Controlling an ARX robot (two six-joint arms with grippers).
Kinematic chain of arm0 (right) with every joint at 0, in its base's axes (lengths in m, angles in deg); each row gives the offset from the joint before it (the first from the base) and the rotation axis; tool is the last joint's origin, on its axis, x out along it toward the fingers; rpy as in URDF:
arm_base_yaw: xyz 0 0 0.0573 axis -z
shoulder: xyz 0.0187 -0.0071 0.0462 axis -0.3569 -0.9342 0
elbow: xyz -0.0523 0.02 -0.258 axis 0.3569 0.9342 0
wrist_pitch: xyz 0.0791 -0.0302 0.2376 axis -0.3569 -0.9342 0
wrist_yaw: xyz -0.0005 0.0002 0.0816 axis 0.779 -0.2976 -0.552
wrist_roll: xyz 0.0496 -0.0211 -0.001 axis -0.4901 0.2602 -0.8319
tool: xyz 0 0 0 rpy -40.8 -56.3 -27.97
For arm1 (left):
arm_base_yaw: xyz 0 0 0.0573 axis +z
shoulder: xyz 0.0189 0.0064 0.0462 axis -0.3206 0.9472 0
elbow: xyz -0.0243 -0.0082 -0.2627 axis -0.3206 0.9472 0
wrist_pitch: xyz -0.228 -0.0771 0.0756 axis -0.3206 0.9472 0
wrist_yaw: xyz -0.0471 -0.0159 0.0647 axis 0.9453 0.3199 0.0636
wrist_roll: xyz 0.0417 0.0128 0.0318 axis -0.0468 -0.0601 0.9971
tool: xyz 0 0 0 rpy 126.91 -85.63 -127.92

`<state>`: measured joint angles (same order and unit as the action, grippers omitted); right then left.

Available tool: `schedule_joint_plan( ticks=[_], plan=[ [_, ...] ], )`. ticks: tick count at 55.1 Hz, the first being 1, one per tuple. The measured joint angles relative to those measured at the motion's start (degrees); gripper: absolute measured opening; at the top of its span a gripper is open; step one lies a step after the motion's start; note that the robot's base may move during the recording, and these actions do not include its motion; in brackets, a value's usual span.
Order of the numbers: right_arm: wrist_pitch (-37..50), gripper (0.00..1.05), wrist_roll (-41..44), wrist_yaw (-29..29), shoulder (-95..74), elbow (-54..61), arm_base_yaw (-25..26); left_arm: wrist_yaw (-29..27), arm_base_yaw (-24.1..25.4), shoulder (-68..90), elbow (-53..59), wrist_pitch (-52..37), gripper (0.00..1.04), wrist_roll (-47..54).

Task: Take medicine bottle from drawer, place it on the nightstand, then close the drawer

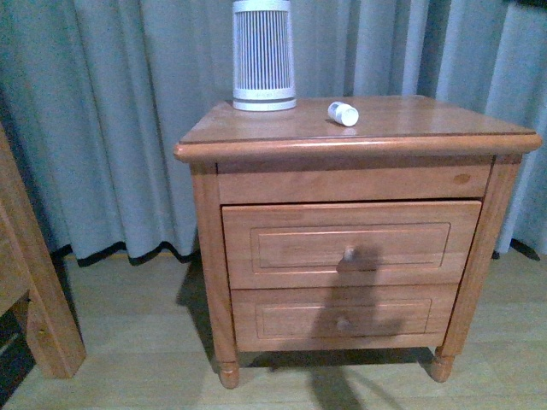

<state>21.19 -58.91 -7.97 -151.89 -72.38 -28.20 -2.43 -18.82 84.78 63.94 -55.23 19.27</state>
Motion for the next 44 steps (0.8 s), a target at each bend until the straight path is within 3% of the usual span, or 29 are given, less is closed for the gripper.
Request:
schedule_joint_plan(
  ticks=[4,7,11,12,17,19,24,38,40,44],
  plan=[
    [-3.74,0.29,0.20,-0.09,9.22,1.51,-0.39,0.00,0.00,0.00,0.00,0.00,0.98,0.00],
    [-6.38,0.32,0.48,0.22,15.34,2.99,-0.92,0.00,0.00,0.00,0.00,0.00,0.98,0.00],
    [-11.74,0.43,2.27,4.50,25.35,5.53,-3.41,0.00,0.00,0.00,0.00,0.00,0.98,0.00],
    [-12.39,0.43,2.27,5.11,25.99,5.62,-3.72,-0.02,0.00,0.00,0.00,0.00,0.98,0.00],
    [-26.32,0.26,8.13,19.50,39.58,10.40,-10.27,-0.02,0.00,0.00,0.00,0.00,0.98,0.00],
    [-29.94,0.18,9.46,22.14,45.79,14.67,-12.15,-0.02,0.00,0.00,0.00,0.00,0.98,-0.02],
    [-29.62,0.02,10.84,21.29,53.83,21.99,-10.34,0.00,0.00,0.00,0.00,0.00,0.98,0.00],
    [-25.70,0.03,11.82,12.52,61.42,34.40,-1.84,0.00,0.00,0.00,0.00,0.00,0.98,0.00],
    [-25.40,0.03,11.89,7.48,62.34,35.69,1.42,-0.02,0.00,0.00,0.00,0.00,0.98,0.00],
    [-24.76,0.03,11.93,4.83,63.63,37.62,5.84,0.00,0.00,0.00,0.00,0.00,0.98,0.00]
  ],
)
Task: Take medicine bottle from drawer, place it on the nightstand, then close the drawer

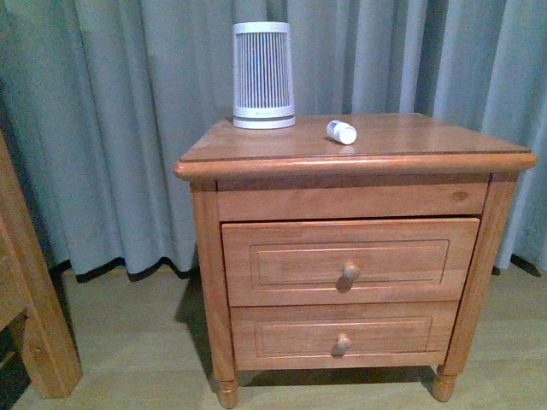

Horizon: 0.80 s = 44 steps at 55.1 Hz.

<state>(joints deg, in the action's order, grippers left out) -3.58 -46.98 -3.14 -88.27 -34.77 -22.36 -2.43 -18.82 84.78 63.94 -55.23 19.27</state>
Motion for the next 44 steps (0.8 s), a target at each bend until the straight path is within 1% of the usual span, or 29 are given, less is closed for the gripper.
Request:
schedule_joint_plan(
  ticks=[3,18,44],
  plan=[
    [0.57,0.03,0.00,-0.13,0.90,1.38,0.98,-0.02,0.00,0.00,0.00,0.00,0.98,0.00],
    [2.23,0.03,0.00,-0.66,4.17,6.38,1.22,0.00,0.00,0.00,0.00,0.00,0.98,0.00],
    [3.21,0.03,0.02,-0.70,7.45,10.45,1.25,0.00,0.00,0.00,0.00,0.00,0.98,-0.02]
  ],
)
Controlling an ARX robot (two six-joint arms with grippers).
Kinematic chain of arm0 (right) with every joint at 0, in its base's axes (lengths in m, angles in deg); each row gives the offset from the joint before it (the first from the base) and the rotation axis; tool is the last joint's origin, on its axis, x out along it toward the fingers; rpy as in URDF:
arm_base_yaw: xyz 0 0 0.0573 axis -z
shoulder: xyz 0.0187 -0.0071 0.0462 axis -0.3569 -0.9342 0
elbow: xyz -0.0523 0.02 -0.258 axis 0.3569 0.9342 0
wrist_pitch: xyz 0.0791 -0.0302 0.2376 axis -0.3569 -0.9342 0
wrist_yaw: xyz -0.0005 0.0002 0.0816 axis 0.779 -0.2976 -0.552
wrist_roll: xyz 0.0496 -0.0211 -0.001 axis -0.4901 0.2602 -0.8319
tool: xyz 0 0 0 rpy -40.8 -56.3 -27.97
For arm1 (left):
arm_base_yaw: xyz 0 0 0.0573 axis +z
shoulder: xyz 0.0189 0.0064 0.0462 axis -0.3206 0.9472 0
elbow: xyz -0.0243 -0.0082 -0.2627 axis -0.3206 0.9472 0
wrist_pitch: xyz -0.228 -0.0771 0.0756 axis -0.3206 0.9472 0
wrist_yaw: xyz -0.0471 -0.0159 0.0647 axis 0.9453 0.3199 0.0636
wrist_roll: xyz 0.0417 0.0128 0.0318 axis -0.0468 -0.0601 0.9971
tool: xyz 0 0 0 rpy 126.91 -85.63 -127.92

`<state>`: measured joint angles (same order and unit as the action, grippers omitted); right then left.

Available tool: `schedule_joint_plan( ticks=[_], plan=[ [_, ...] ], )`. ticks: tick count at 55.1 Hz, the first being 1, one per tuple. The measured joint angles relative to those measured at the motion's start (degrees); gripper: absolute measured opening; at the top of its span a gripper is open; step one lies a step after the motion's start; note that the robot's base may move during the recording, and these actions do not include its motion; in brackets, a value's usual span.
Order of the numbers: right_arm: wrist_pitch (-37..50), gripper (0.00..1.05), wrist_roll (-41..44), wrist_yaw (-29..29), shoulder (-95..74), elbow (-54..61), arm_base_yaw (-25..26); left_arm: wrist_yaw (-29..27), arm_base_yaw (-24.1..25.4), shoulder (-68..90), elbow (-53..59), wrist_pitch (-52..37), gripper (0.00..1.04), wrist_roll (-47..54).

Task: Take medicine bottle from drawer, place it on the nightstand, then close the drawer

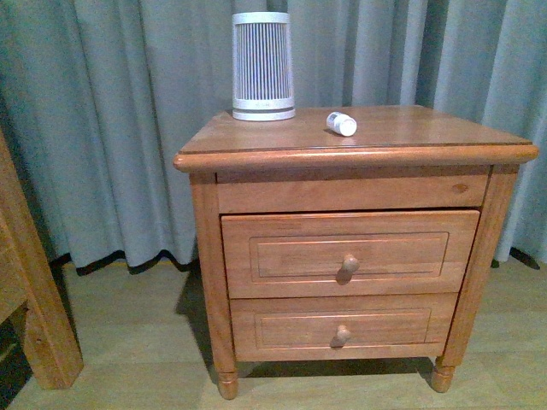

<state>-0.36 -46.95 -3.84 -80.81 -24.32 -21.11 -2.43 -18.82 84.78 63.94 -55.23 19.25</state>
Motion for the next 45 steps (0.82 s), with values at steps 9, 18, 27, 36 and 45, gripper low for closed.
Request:
schedule_joint_plan(
  ticks=[9,18,27,36,45],
  plan=[
    [0.22,0.03,0.00,-0.04,2.25,2.32,0.02,0.00,0.00,0.00,0.00,0.00,0.98,0.00],
    [0.28,0.03,0.02,-0.11,2.58,2.32,0.07,-0.02,0.00,0.00,0.00,0.00,0.98,0.02],
    [0.28,0.27,0.11,-0.11,2.62,2.32,0.07,0.00,0.00,0.00,0.00,0.00,0.98,0.02],
    [0.28,0.60,0.11,-0.09,2.62,2.32,0.07,0.00,0.00,0.00,0.00,0.00,0.98,0.02],
    [0.28,0.88,0.11,-0.09,2.62,2.32,0.07,0.00,0.00,0.00,0.00,0.00,0.98,0.02]
  ],
)
